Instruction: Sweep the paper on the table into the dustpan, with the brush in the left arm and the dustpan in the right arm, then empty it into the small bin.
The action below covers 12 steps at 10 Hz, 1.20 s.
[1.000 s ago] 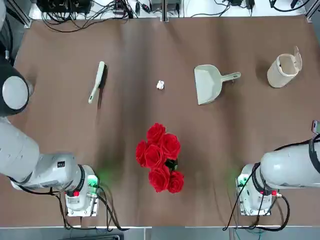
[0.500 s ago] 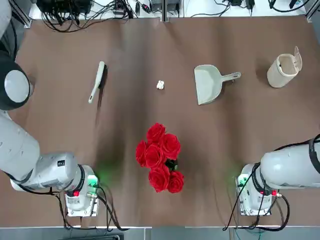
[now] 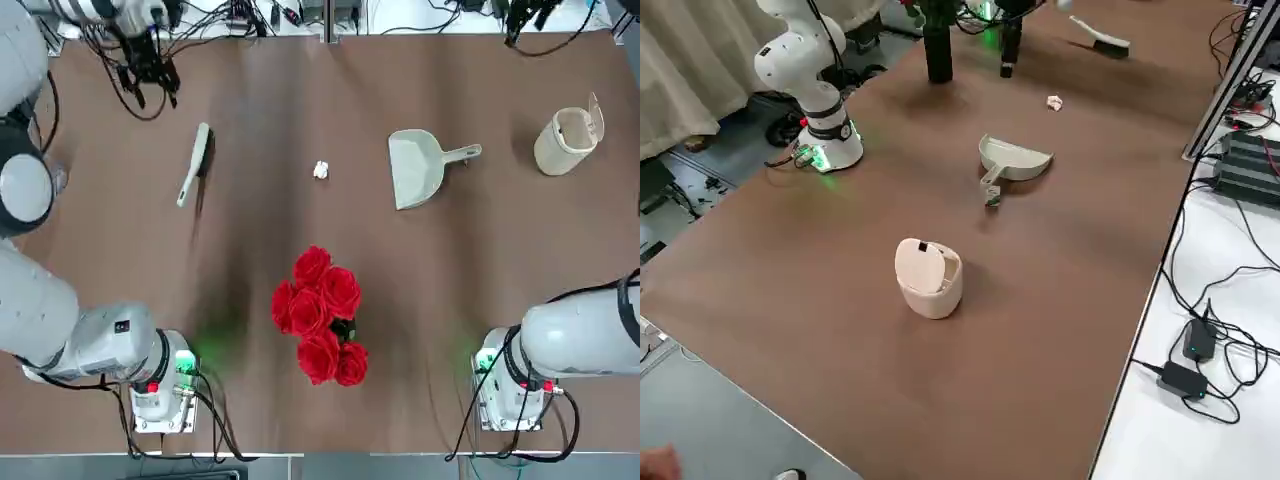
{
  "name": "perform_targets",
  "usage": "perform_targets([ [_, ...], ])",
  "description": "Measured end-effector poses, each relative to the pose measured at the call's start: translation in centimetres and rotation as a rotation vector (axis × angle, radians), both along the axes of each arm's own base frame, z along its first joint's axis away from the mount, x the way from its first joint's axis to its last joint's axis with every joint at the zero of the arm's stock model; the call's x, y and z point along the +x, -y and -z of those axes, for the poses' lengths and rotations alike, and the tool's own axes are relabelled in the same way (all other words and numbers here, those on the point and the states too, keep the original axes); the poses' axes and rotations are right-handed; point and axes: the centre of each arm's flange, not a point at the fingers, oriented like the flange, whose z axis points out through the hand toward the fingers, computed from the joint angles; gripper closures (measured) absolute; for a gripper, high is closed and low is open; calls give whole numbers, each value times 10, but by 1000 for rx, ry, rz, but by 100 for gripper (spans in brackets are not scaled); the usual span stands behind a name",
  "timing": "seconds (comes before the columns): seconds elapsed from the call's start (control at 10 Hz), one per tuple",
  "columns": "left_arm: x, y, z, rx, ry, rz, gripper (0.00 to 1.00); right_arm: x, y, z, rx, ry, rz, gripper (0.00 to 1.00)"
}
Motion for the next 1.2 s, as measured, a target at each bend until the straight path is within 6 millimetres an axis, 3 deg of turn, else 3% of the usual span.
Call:
perform_targets([
  [0.3,-62,-1,66,23,9,0,1,-1,-2,51,29,-21,-359,0],
  [0.6,-97,-5,120,19,64,3,5,-26,-11,124,6,21,-567,0],
  [0.8,-104,-4,156,1,107,5,8,-51,-33,167,-53,28,-675,0],
  [1.0,-103,-3,194,-11,100,27,26,-65,-38,204,-70,44,-718,0],
  [1.2,-101,-7,202,-7,93,34,33,-72,-36,238,-86,18,-758,0],
])
